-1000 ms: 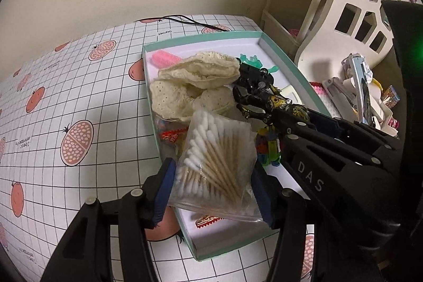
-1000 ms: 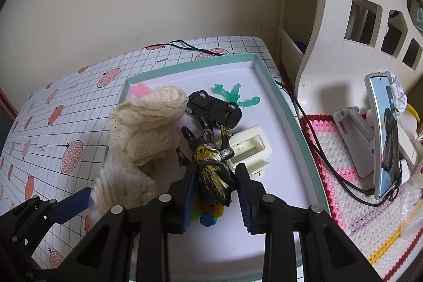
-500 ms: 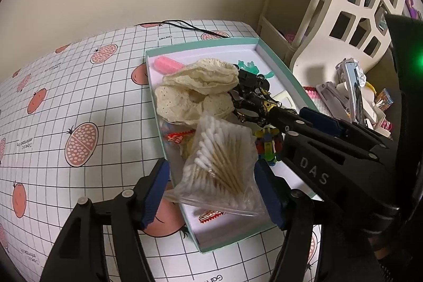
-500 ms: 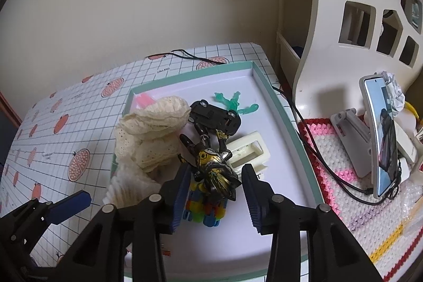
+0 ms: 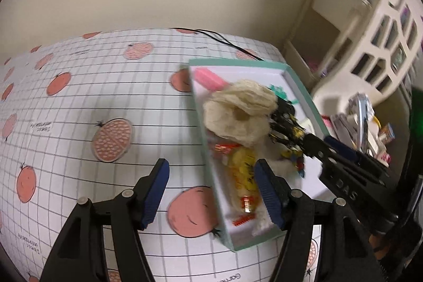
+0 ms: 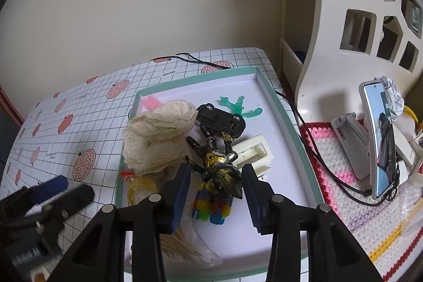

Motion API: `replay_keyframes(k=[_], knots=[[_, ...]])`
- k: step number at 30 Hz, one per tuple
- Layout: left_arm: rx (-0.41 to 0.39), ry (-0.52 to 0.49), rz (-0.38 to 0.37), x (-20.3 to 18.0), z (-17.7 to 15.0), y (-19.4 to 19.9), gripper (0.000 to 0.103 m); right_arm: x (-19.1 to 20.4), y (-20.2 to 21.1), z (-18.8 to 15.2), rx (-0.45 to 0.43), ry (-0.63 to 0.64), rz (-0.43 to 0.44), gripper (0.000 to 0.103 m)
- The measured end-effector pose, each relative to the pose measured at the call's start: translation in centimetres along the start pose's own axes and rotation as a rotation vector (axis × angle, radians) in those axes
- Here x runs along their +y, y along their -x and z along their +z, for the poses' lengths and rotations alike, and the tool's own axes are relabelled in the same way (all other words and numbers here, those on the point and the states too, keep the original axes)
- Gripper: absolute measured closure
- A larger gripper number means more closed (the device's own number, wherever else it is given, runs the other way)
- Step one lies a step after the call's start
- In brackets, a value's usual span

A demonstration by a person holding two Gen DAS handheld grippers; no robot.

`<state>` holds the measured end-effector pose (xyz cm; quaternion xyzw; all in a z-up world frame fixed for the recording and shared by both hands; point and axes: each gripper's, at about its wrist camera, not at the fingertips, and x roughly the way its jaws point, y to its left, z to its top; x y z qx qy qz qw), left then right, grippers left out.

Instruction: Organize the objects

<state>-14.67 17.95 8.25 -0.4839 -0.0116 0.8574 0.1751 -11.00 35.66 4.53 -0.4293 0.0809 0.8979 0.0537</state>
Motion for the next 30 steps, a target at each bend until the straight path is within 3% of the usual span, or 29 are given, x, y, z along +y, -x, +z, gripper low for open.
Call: replay_keyframes(k=[8,12,17,19,23,25,30], knots=[[-0.005,0.106,0.085,3.8,-0.2,-0.6,0.035,1.2,-0.1,-0.5,0.002,0.047,-0.021,0.057],[-0.014,0.148,0.124,5.7,-0.4,-0.6,0.020,1.9,0.0,-0.8,-0.002,0.064,-0.019,0.043],[-0.043,0.164,0.166,7.1,-0.5,0.1,0.017,2.9,0.3,-1.3,-0.008,0.091,-0.014,0.027],[-0.062,0.172,0.183,7.6,-0.8,0.6,0.005,3.3,0.5,-1.5,-0.011,0.099,-0.009,0.016],[-0.094,0.195,0.164,8.3,-1.2,1.7,0.005,4.1,1.2,-2.1,-0.017,0.099,0.000,0.009],[-0.106,0.200,0.152,8.4,-1.7,2.0,0.005,4.4,1.5,-2.4,-0.022,0.092,0.009,0.000],[-0.116,0.191,0.149,9.0,-3.1,2.7,0.005,5.1,2.3,-3.6,-0.021,0.106,0.002,0.000]])
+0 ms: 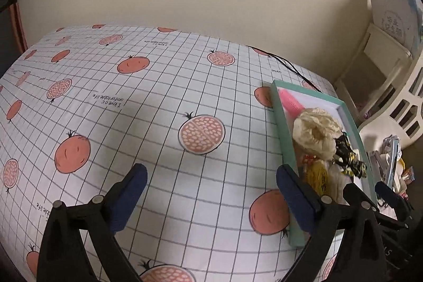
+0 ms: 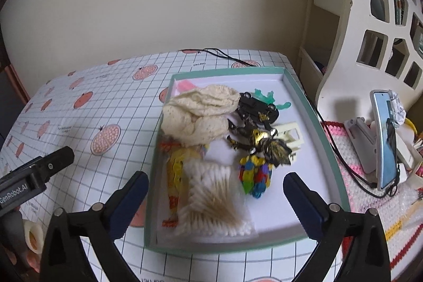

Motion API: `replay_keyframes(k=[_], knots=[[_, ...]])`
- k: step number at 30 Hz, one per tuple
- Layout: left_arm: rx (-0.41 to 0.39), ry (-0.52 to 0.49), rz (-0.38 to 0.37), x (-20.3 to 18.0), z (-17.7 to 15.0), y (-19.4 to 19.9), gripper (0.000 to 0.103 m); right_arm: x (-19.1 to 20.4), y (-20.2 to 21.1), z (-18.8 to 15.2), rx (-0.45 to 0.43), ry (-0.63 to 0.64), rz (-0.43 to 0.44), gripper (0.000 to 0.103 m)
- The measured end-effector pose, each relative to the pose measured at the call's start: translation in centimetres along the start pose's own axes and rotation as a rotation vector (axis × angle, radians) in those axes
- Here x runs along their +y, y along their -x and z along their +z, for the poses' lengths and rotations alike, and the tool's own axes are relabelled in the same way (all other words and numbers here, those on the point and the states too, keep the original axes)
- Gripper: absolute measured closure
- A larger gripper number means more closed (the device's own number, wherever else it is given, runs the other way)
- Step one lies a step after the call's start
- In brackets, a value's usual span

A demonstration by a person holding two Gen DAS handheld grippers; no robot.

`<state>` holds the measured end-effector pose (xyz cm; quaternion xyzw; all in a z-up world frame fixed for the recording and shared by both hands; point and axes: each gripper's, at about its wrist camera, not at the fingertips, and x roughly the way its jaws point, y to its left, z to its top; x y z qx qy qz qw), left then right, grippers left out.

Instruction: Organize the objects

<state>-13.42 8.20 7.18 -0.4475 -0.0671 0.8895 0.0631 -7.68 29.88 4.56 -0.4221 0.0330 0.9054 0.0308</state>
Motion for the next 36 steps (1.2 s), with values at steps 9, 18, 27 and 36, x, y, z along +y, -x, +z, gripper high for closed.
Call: replay_keyframes(k=[9,18,27,36], knots=[[-0.045,0.004,-0.004,2.6,-2.8,2.1,0.005,1.8,2.2,-2.6,-0.003,0.024,-0.013,0.000],[-0.078,-0.047,0.067,4.1,-6.3,3.9,0.005,3.6,4.1,-6.4,-0.028,0.008,0.001,0.000],[-0.084,0.013,0.035,6.2,-9.5,5.3,0.005,4.3,4.5,-10.0,-0.017,0.007,-0.001,0.000],[-0.058,-0.003,0.036,6.8,-12.6,5.0,0.005,4.0,5.0,-11.8,-0.020,-0.019,0.003,0.000]])
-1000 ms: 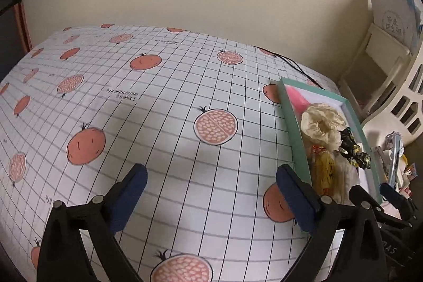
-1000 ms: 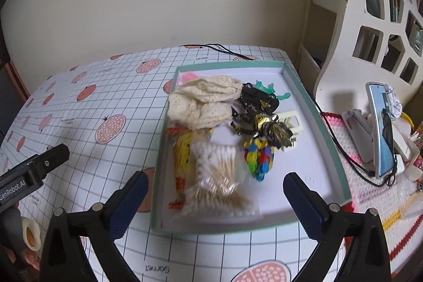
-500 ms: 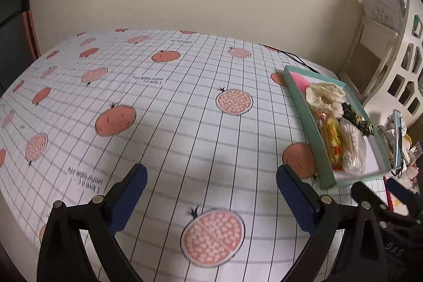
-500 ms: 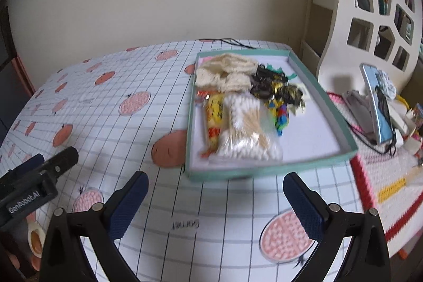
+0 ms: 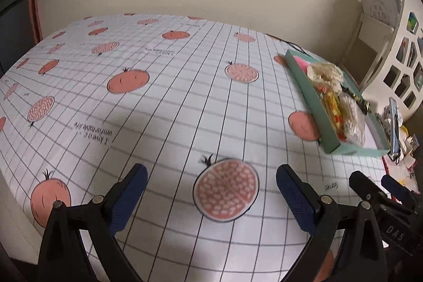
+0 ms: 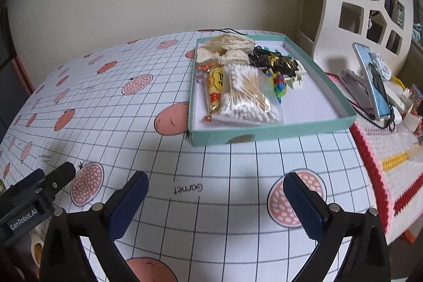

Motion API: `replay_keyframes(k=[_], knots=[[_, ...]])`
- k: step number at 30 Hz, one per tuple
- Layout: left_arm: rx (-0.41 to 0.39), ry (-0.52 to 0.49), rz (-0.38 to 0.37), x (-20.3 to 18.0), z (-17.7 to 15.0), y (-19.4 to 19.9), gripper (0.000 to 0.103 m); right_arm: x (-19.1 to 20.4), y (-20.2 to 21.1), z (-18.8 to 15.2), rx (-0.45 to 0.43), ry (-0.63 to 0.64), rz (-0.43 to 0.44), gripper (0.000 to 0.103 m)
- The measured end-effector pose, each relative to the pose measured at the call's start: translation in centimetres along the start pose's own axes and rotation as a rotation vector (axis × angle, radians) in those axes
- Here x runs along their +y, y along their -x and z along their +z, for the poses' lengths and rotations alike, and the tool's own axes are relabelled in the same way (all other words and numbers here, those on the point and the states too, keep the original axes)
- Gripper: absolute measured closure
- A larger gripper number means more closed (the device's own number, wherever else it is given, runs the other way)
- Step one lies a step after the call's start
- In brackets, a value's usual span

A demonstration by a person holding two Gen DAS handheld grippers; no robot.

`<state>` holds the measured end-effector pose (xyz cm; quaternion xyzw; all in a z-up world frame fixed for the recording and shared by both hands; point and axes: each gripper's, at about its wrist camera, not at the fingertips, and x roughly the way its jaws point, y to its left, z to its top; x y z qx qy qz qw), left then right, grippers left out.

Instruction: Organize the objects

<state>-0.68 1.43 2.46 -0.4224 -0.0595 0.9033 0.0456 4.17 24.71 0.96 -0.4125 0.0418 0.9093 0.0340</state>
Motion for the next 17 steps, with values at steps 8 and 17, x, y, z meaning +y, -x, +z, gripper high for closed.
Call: replay_keyframes(k=[8,17], knots=[[-0.003,-0.016,0.016,0.3,-1.0,0.2,0.005,0.2,0.0,-1.4,0.015,0.011,-0.010,0.000],[-0.018,-0.029,0.036,0.1,-1.1,0.2,0.005,0.2,-0.2,-1.5,0.025,0.013,-0.011,0.000]])
